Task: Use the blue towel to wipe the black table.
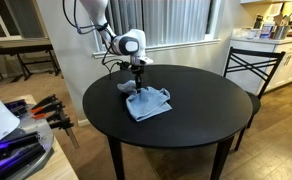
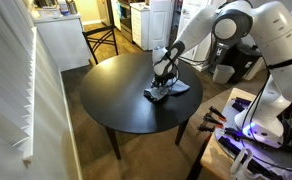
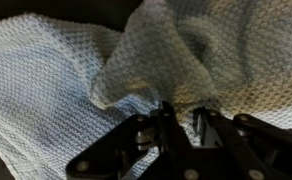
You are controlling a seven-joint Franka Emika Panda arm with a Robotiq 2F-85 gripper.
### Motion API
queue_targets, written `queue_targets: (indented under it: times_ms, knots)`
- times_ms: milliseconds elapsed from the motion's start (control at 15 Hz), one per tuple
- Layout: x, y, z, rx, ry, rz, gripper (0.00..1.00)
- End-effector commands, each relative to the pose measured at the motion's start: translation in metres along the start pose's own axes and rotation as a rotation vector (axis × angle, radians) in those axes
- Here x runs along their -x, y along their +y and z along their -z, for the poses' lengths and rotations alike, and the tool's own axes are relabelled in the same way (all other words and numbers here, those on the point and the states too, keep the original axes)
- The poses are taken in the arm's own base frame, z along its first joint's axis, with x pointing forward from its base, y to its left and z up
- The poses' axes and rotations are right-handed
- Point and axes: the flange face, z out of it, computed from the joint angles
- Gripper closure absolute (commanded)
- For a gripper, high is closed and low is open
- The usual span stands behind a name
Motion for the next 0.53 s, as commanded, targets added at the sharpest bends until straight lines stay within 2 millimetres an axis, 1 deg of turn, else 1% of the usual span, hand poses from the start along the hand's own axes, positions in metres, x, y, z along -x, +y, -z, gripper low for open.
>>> queue_targets:
  times_ms: [0, 200, 467]
  knots:
    - [0.069, -0.041, -0.036, 0.056, -0.134, 0.110, 0.92]
    - [0.101, -0.085, -0.035, 0.092, -0.143, 0.192, 0.93]
    - [0.130, -0.153, -0.020, 0.105, -0.053, 0.269, 0.93]
